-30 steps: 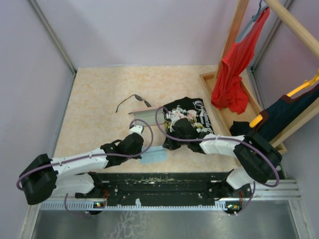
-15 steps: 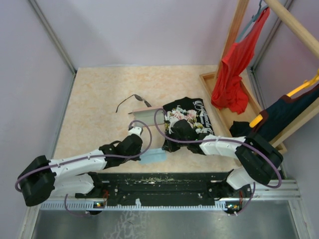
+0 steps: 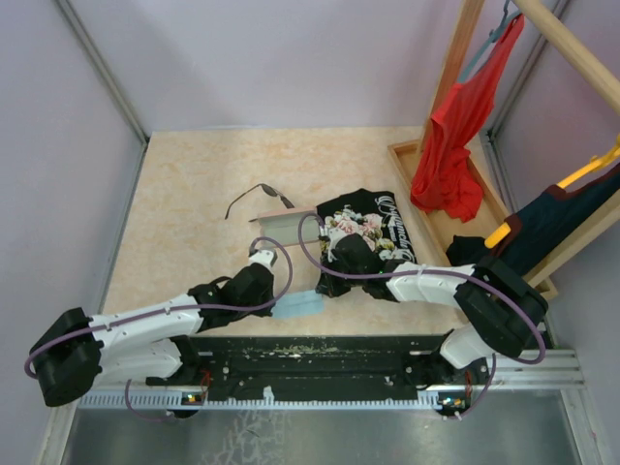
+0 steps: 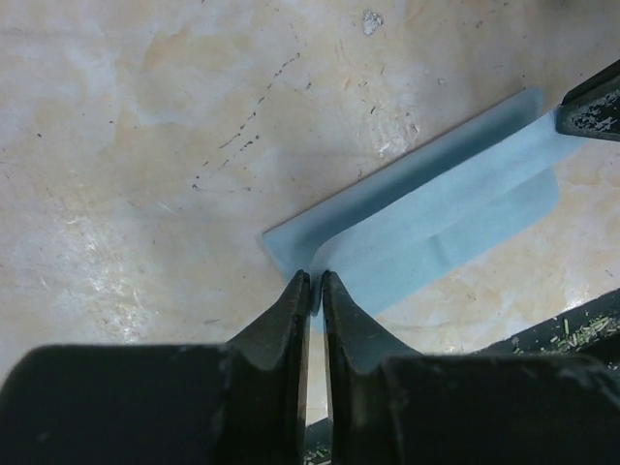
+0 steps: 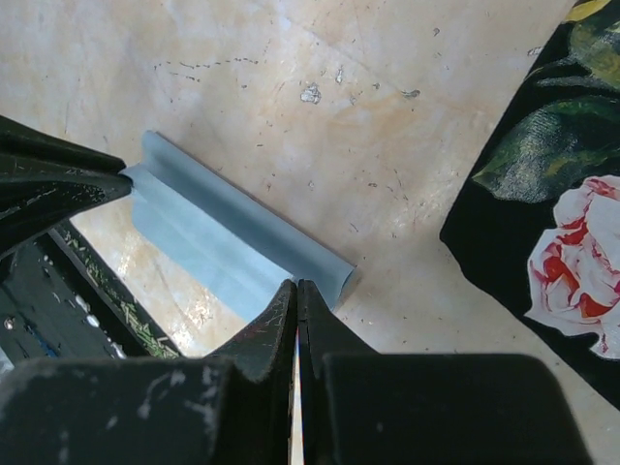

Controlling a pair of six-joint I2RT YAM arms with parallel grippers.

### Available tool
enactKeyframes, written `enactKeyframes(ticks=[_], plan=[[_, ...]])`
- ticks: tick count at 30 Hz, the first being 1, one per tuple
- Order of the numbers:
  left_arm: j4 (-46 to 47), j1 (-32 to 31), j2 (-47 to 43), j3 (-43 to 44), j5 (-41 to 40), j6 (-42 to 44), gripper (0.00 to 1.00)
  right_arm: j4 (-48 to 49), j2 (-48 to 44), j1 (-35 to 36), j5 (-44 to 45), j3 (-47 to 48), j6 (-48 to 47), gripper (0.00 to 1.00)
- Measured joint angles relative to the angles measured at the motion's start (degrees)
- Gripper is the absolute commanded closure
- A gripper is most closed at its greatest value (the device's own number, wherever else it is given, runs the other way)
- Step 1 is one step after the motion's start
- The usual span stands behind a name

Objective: Organize the sunglasses
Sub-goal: Fold the glasses cleaning cloth at the center of the board.

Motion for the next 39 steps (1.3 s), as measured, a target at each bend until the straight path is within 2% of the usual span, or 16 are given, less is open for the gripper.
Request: enactKeyframes(ticks=[2,6,21,32,35,39], plan=[[0.0,0.0,0.1,0.0,0.2,-0.2,0.72,0.0,0.0,0.0,0.1,0.0,0.0,1.00],[-0.1,0.0,0.0,0.0,0.6,-0.6,0.65,-0.2,0.0,0.0,0.2,0.0,0.0,1.00],[-1.7,0.0,-9.2,-2.4,1.8,-3.6,0.59,0.0,0.5,1.4,-1.2,-1.2,-0.6,1.00],[-1.8,0.0,-7.9,-2.5,1.3,-3.9,0.54,2.3,0.7,2.1,-2.1,-4.3,-1.8,1.00],[-1.8,0.0,-6.0,-2.4,0.8,-4.4,0.57,4.2,0.7,2.4,-2.5,-5.0,-2.5,1.00],[-2.0,0.0,-3.8,-1.2,-0.3,-4.8,0.69,7.1,0.7,2.5,-3.1,-6.4,-3.2,1.00]])
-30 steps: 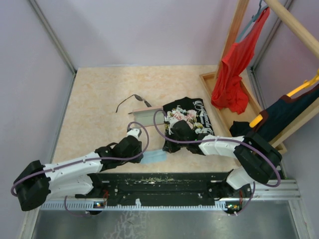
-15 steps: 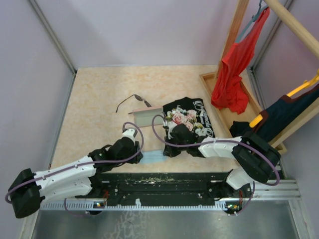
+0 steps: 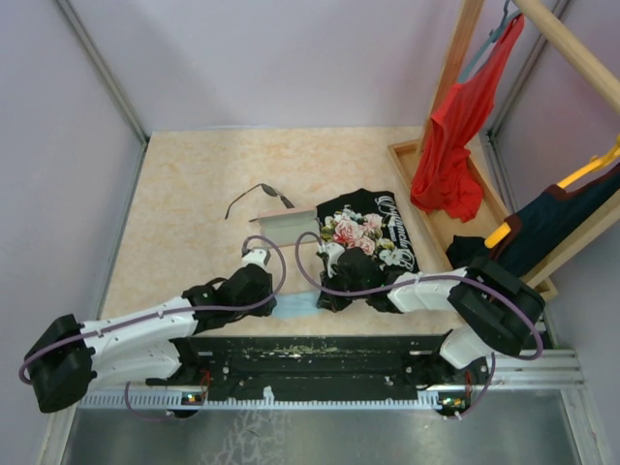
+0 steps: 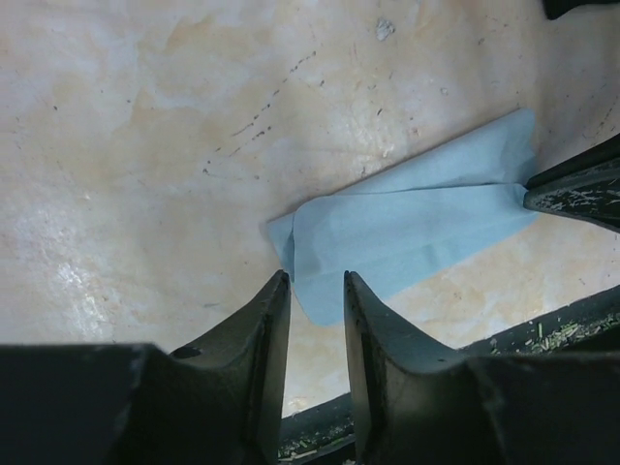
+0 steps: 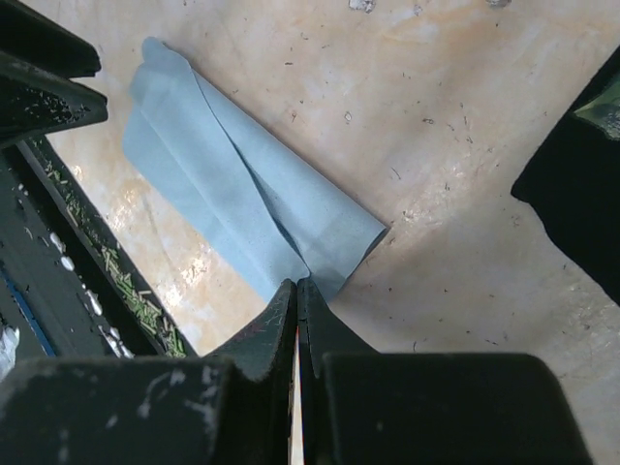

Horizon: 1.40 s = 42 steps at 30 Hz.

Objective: Organize the sunglasses
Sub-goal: Fold the glasses cleaning cloth at the center of the board.

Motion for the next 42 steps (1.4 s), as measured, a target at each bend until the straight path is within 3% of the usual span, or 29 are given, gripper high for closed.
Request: enactKeyframes(ticks=[11,19,27,42], plan=[[5.6,3.0,3.8,3.3,1.4,1.9,1.00,1.6,0.4,0.1,-0.3,-0.4,-0.5,1.00],[15.6,7.7,10.3,3.3,12.0,5.1,1.00,1.6,0.4,0.1,-0.3,-0.4,-0.5,1.00],[19.5,9.5,18.4,6.3,19.8,7.6,1.00,1.6,0.4,0.1,-0.2,-0.4,-0.5,1.00],[21.5,10.0,23.4,6.5,21.8,8.6,1.00,1.6,0.4,0.2,-0.1,-0.4,-0.5,1.00]])
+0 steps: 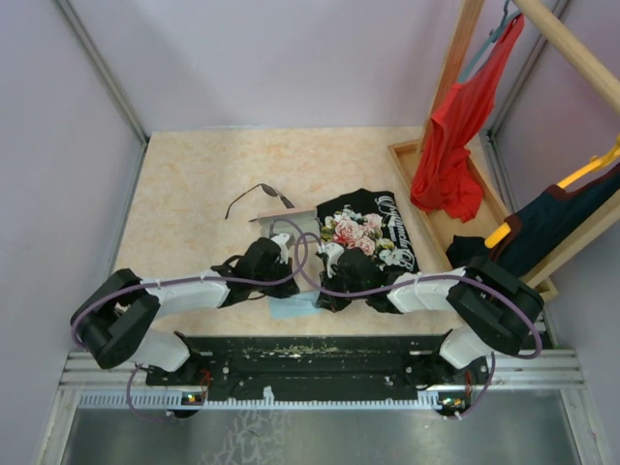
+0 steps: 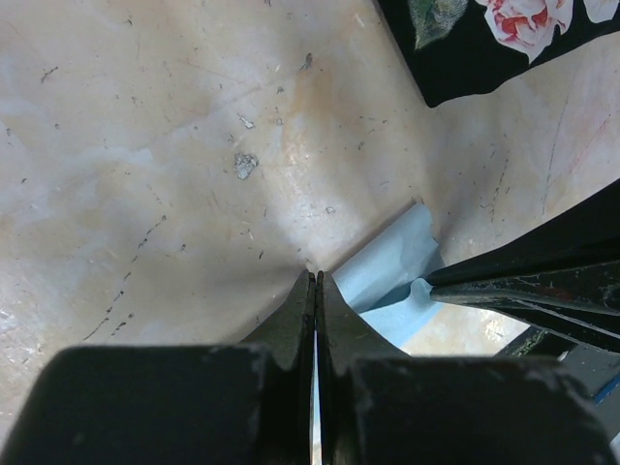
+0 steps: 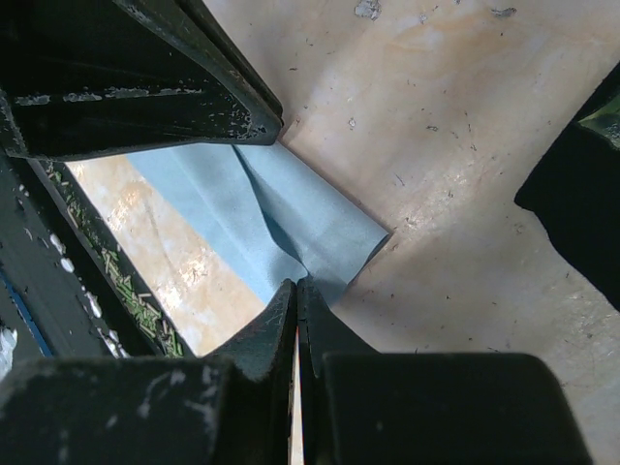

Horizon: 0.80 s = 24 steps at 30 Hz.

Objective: Organize the sunglasses
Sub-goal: Fold the glasses cleaning cloth at the center of the board.

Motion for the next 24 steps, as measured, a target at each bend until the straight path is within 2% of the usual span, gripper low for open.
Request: enactKeyframes(ticks=[20,24], plan=[[3.6,0.3,1.6,-0.8,0.5,0.3,1.00,0.4,0.3,0.0,0.0,0.0,-0.1,1.00],[3.7,0.3,1.6,-0.8,0.5,0.3,1.00,0.4,0.2,0.0,0.0,0.0,-0.5,0.94]])
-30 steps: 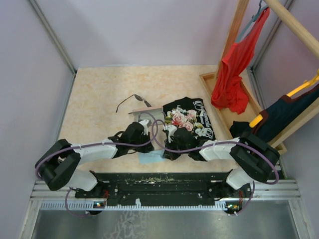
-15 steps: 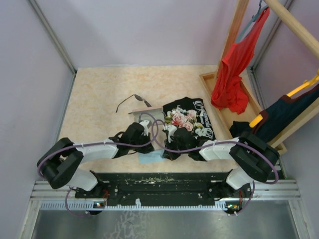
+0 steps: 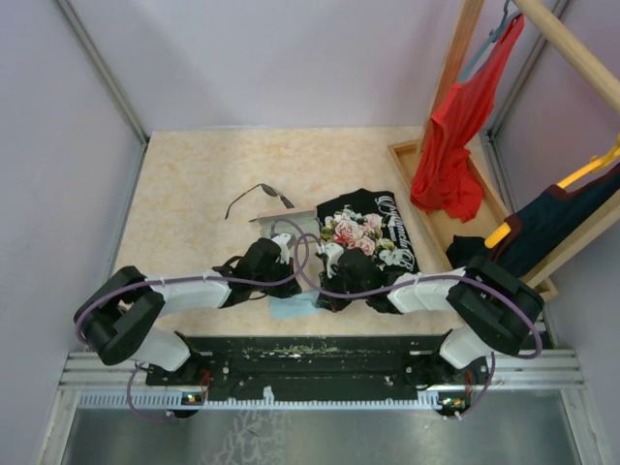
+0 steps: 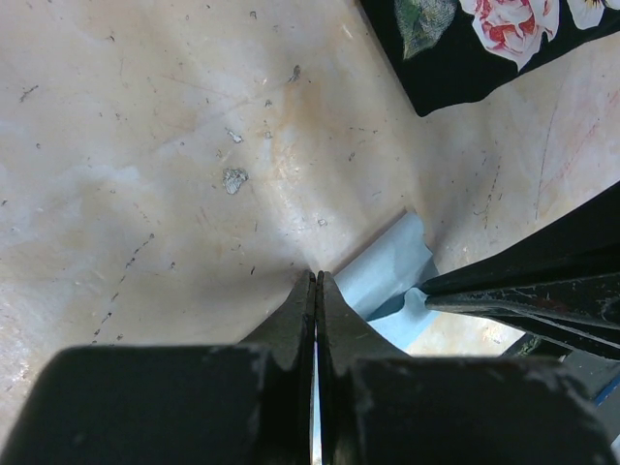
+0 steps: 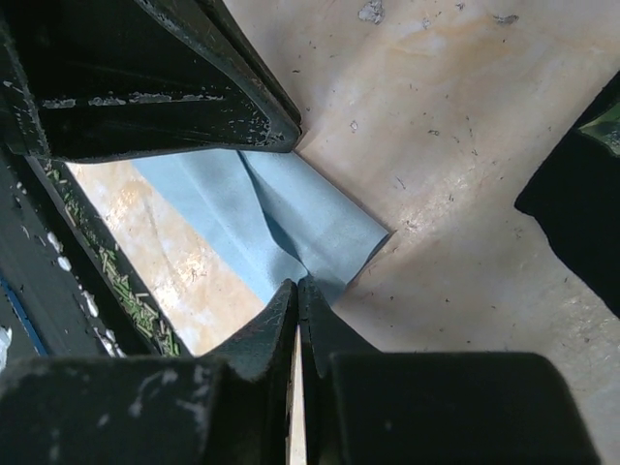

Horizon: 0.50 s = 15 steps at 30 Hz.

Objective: Organize the sunglasses
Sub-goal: Fold the glasses cleaning cloth at the center of the board.

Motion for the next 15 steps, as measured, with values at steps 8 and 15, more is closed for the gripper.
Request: enactKeyframes(ticks=[8,15], plan=[[0.0,0.0,0.0,0.0,-0.1,0.0,1.00,0.6,-1.5,0.0,-1.4,-1.3,-1.5,0.80],[0.0,0.0,0.0,0.0,-0.1,-0.1,1.00,0.8,-2.7,0.0,-3.4,-2.6,-2.0,0.75]])
